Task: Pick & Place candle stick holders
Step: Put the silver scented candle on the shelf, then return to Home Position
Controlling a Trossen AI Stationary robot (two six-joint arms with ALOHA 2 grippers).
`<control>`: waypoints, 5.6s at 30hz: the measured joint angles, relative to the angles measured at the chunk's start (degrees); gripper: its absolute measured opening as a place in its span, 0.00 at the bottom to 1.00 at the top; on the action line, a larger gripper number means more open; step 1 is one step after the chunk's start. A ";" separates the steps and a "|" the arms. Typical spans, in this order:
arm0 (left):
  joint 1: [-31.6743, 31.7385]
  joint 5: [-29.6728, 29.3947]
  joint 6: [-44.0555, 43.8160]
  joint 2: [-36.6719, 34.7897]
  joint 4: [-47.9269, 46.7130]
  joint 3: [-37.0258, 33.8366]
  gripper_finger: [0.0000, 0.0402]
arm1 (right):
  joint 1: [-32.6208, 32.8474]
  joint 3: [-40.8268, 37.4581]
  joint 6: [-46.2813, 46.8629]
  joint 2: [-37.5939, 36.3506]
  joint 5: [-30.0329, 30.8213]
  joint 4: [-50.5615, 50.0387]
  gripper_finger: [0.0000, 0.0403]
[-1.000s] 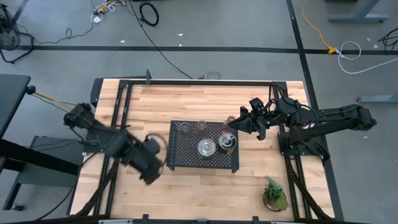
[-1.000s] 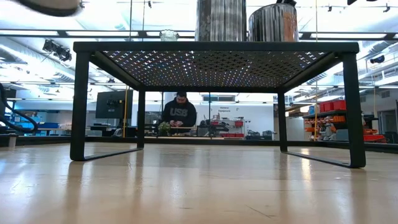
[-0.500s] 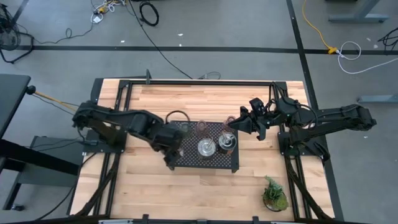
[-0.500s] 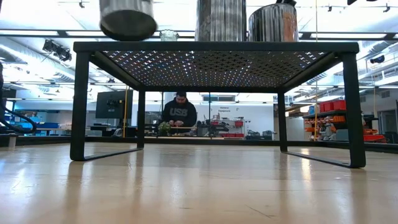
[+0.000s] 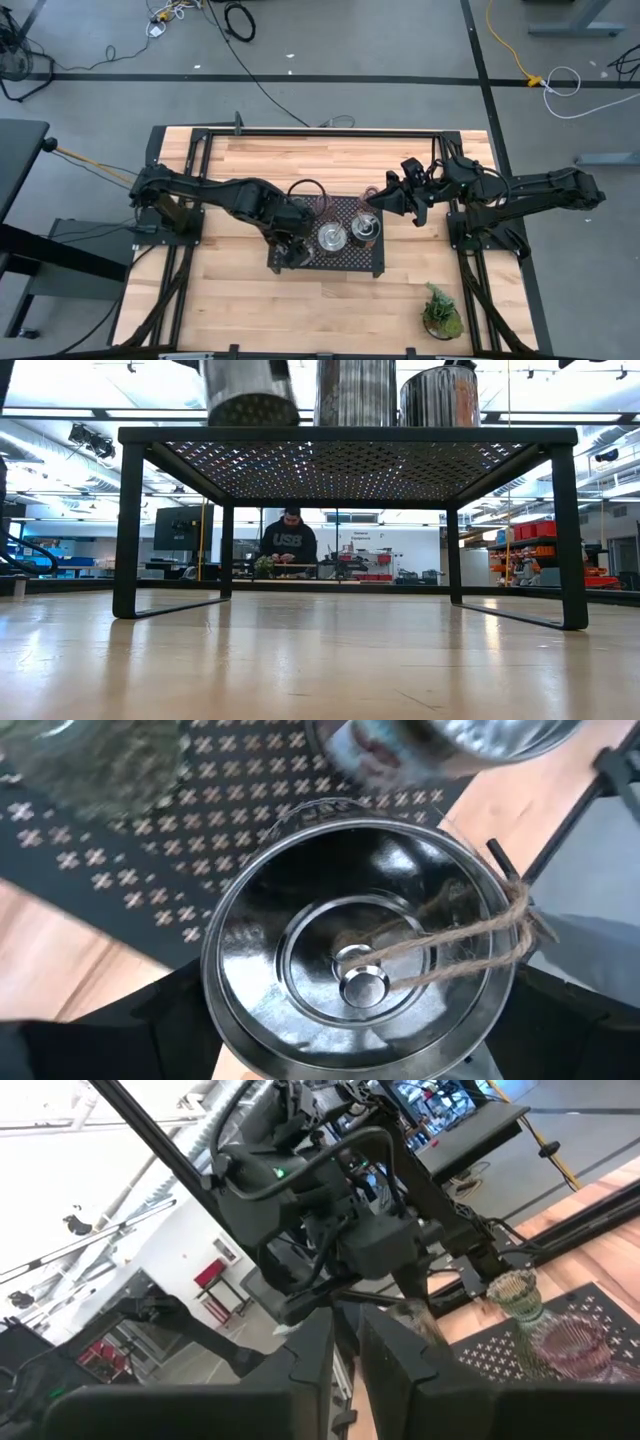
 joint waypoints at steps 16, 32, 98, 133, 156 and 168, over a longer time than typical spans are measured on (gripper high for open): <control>0.00 -5.98 0.88 -0.04 3.74 0.00 0.91 | 0.00 0.00 -0.05 0.02 -0.04 -0.83 0.13; 0.00 -6.75 0.86 -0.13 4.22 0.00 0.96 | 0.00 0.00 -0.01 0.02 -0.04 -0.85 0.13; -27.53 -64.26 1.12 -61.35 41.19 -67.06 0.96 | -2.56 -9.36 -9.77 -42.40 8.61 -41.55 0.10; -28.79 -39.69 -16.73 -62.55 66.93 -94.92 0.96 | -2.56 -31.61 1.61 -42.47 11.96 -43.43 0.15; -27.36 -38.65 -15.19 -84.71 77.46 -102.31 0.96 | 0.23 -40.43 1.41 -54.28 12.73 -5.84 0.15; -7.47 -38.79 -15.16 -99.16 77.90 -102.37 0.96 | 5.86 -40.57 1.46 -54.25 14.34 -2.33 0.15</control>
